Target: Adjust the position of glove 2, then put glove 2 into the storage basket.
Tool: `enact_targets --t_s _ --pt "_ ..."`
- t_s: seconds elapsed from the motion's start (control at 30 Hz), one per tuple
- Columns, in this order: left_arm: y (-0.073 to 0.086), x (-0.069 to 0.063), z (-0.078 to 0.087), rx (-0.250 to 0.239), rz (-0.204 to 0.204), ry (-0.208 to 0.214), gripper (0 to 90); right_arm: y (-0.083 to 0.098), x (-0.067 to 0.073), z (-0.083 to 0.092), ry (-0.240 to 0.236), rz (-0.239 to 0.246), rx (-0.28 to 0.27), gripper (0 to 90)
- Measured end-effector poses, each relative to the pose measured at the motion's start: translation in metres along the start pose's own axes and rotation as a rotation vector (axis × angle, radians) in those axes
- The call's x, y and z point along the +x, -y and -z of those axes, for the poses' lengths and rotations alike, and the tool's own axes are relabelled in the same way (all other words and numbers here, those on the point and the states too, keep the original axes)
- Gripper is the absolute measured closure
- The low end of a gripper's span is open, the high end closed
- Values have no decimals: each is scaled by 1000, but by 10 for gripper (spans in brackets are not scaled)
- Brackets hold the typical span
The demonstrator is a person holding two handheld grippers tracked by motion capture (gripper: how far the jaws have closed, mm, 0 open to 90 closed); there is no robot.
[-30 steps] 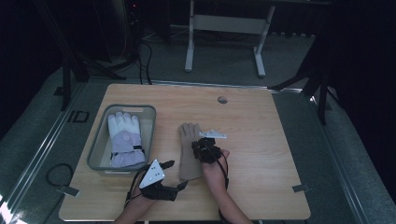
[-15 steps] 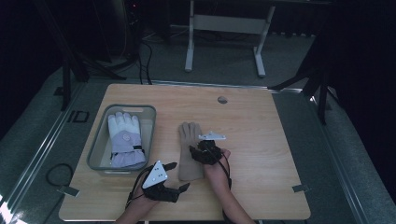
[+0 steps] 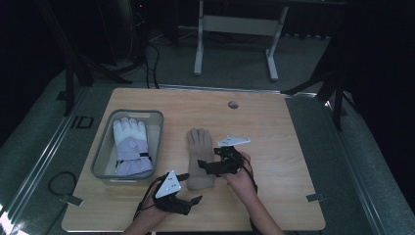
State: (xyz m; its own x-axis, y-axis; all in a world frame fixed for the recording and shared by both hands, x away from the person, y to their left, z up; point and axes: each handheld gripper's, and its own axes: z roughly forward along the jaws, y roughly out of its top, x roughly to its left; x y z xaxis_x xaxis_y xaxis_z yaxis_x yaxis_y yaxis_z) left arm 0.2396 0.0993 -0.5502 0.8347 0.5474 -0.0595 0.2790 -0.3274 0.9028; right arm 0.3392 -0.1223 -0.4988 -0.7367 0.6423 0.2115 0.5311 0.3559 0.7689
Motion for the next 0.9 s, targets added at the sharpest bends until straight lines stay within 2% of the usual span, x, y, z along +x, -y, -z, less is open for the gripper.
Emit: enact_targets --t_s 0.07,0.13,0.2,0.27,0.3,0.33,0.37,0.4,0.47,0.5,0.53,0.6,0.63,0.7,0.8,0.87,0.9 --pt "0 0 -1 -1 2 -2 141 1 -2 3 22 33 -3 145" --pt "0 1 -1 -6 3 2 141 3 -6 5 30 76 9 146" --pt "0 2 -1 -14 0 10 142 4 -11 5 28 98 18 145" --pt "-1 2 -2 -1 -5 5 144 7 -14 6 70 145 22 138" --pt "-1 2 -2 1 -5 6 144 8 -17 6 86 143 33 139" --pt "-1 3 -3 0 4 15 144 8 -19 7 70 118 35 140" --pt "-2 3 -3 3 16 24 144 9 -23 7 39 73 21 139" --pt "-2 3 -3 3 16 24 144 9 -23 7 39 73 21 139" --pt "-5 2 -5 25 33 43 144 10 -28 8 34 29 4 108" --pt "-7 2 -6 35 43 45 144 10 -29 7 43 27 -7 108" --pt "-8 1 -7 36 50 48 143 9 -30 7 18 23 -11 108" --pt "-10 0 -9 39 47 32 143 9 -32 6 7 18 -13 113" --pt "-11 1 -11 41 14 40 143 8 -33 4 28 15 -19 155" --pt "-14 1 -13 58 -6 39 147 1 -40 1 33 9 -42 232" --pt "-16 4 -17 44 1 72 154 -8 -49 -4 49 -21 -61 301" --pt "-18 6 -19 49 4 93 163 -14 -53 -11 57 -43 -66 308" --pt "-20 6 -21 49 5 92 197 -16 -56 -15 63 -51 -62 314"
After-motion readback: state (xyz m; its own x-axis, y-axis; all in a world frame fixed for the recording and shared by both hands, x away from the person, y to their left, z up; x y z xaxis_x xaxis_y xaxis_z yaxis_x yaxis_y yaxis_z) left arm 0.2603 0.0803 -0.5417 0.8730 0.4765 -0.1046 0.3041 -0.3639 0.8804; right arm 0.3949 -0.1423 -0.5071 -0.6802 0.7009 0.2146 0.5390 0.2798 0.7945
